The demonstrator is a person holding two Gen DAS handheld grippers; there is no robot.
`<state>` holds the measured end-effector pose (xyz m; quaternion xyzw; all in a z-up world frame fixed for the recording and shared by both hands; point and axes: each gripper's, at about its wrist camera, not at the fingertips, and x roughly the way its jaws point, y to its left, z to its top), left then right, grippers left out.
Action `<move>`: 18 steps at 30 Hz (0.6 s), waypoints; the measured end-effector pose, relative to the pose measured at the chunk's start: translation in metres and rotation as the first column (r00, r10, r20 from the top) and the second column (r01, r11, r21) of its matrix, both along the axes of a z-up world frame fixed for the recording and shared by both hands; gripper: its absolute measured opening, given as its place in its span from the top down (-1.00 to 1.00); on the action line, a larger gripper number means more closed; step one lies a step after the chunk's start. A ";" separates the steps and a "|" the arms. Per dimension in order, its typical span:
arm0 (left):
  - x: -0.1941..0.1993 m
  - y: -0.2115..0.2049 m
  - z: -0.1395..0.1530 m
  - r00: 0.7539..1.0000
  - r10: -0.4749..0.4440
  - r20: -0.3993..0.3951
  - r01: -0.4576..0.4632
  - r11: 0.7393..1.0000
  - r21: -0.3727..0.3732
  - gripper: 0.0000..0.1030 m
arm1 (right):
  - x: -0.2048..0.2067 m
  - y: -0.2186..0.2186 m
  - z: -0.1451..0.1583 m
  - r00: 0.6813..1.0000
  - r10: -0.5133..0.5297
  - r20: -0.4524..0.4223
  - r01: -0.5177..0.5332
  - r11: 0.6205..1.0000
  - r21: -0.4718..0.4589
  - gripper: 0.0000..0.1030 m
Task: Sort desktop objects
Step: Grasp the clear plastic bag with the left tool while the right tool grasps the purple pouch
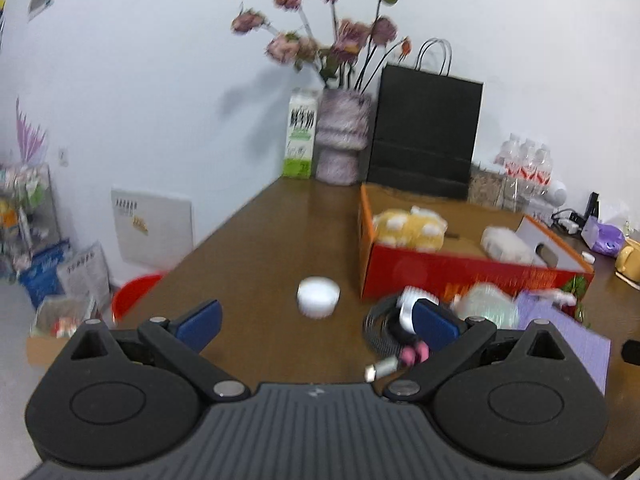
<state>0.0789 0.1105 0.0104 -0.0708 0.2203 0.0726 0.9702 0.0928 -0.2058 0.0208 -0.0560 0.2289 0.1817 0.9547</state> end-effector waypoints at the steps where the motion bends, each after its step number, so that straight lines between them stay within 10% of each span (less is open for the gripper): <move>1: -0.002 0.001 -0.004 1.000 -0.001 -0.011 0.001 1.000 -0.003 -1.00 | 0.002 0.004 -0.003 1.000 0.007 -0.008 -0.007 1.000 -0.009 -1.00; 18: 0.024 0.026 -0.018 0.998 0.030 -0.052 -0.028 0.998 0.049 -1.00 | 0.070 0.057 -0.035 0.996 0.045 -0.081 -0.053 0.994 -0.094 -0.87</move>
